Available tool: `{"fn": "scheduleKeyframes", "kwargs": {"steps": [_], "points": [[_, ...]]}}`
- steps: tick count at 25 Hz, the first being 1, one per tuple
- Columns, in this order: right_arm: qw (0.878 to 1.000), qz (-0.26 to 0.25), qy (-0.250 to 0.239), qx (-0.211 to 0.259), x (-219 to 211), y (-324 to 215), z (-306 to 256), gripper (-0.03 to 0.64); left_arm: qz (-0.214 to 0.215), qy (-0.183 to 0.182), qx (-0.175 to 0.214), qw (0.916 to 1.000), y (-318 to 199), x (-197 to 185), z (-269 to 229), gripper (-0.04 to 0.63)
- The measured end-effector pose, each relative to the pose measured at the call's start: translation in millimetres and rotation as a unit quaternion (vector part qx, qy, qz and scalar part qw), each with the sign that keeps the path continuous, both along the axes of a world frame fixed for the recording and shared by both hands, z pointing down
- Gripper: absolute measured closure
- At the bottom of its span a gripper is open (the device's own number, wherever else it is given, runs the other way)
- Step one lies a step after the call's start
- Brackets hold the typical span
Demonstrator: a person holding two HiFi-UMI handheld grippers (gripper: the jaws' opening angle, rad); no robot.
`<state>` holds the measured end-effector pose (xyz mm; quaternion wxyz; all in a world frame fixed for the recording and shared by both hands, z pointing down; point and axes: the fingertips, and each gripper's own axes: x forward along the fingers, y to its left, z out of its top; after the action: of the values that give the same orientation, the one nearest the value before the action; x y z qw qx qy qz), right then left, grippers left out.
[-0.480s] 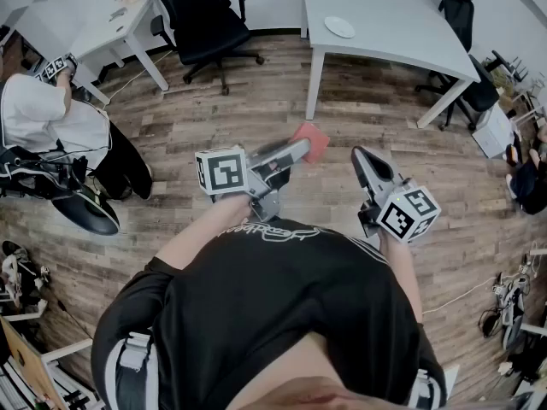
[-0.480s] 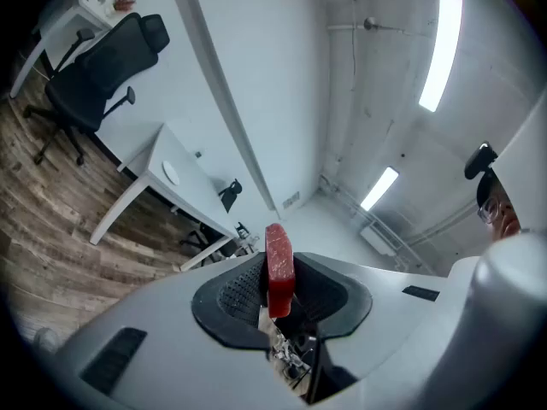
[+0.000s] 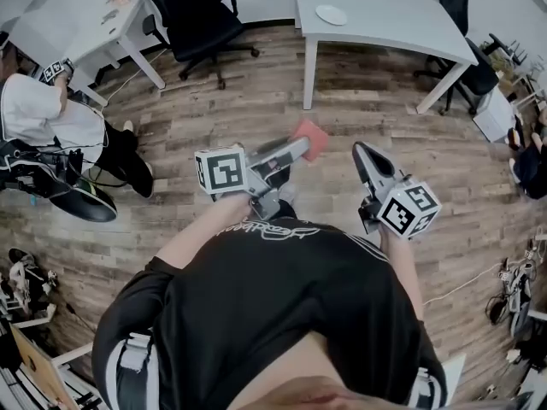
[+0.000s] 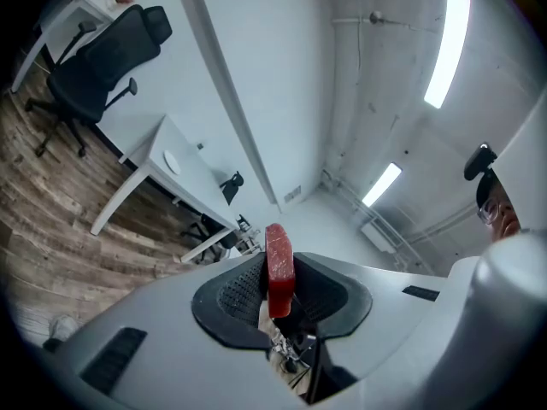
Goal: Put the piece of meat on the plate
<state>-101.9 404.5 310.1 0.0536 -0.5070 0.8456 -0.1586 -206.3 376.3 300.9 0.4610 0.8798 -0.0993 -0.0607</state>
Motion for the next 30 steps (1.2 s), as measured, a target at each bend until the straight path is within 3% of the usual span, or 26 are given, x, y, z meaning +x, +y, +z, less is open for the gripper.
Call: {"fn": "scheduleKeyframes", "kwargs": {"steps": [7, 11, 16, 19, 23, 27, 30], "points": [[1.0, 0.013, 0.005, -0.008, 6, -7, 6, 0.609, 0.012, 0.007, 0.011, 0.9998, -10, 7, 1, 0.502], [1.0, 0.018, 0.013, -0.016, 11, -17, 13, 0.609, 0.015, 0.012, -0.019, 0.9996, -20, 14, 12, 0.502], [0.999, 0.034, 0.01, -0.028, 30, -42, 17, 0.609, 0.027, 0.01, -0.026, 0.9993, -48, 33, 17, 0.502], [0.998, 0.046, 0.005, -0.037, 43, -61, 24, 0.609, 0.043, 0.006, 0.0, 0.9991, -71, 46, 18, 0.502], [0.997, 0.057, -0.002, -0.052, 62, -96, 37, 0.609, 0.048, -0.002, -0.035, 0.9983, -108, 66, 33, 0.502], [0.996, 0.061, -0.01, -0.066, 82, -144, 45, 0.609, 0.064, -0.004, -0.022, 0.9977, -156, 91, 36, 0.502], [0.995, 0.063, -0.016, -0.075, 99, -188, 49, 0.608, 0.065, -0.01, -0.033, 0.9972, -199, 109, 41, 0.502]]}}
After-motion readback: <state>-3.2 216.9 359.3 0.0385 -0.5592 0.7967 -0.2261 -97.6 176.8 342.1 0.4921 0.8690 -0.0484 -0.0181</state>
